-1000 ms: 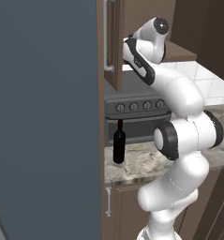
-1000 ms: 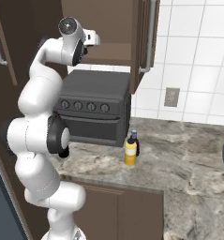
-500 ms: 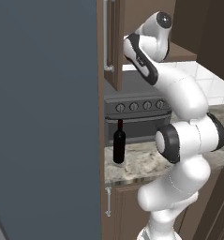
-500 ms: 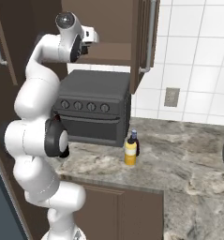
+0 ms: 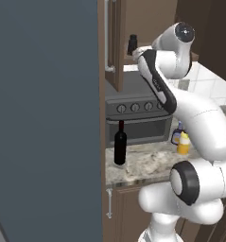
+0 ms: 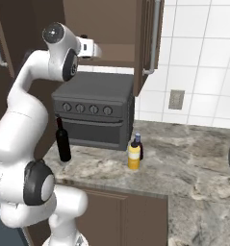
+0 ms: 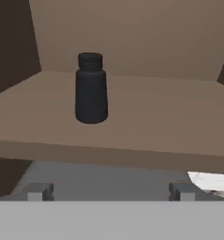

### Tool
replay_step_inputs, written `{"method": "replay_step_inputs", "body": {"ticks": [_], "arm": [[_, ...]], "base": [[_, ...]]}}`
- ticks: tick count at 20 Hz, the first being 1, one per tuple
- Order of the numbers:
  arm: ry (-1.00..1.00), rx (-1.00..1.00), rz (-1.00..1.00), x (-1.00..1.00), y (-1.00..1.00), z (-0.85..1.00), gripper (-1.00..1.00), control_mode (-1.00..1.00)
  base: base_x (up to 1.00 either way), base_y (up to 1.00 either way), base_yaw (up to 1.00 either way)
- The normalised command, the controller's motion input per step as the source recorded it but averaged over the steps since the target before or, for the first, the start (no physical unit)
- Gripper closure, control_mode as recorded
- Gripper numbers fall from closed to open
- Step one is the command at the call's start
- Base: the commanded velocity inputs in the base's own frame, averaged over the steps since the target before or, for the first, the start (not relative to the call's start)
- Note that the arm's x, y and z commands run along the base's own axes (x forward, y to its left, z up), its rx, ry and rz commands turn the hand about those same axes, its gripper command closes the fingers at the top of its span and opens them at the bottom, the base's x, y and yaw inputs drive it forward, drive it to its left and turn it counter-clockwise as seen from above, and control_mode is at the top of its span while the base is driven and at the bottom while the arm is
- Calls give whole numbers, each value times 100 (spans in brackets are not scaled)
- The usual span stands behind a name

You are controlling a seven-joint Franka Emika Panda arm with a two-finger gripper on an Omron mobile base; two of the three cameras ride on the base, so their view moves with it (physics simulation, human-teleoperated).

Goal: There are various items on the counter. Only move the condiments/shakers into the cabinet.

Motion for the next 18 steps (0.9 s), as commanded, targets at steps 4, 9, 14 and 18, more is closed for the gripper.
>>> {"method": "replay_step_inputs", "body": {"ticks": [4, 9, 14, 18], "arm": [[4, 0, -27, -100, -52, -68, -100, -100], [17, 0, -29, -100, -60, -88, -100, -100], [35, 2, -27, -100, -65, -95, -100, -100], [20, 10, -11, -62, -60, -44, -100, -100]], "base": [[0, 0, 0], [0, 0, 0], [0, 0, 0], [0, 0, 0]]}}
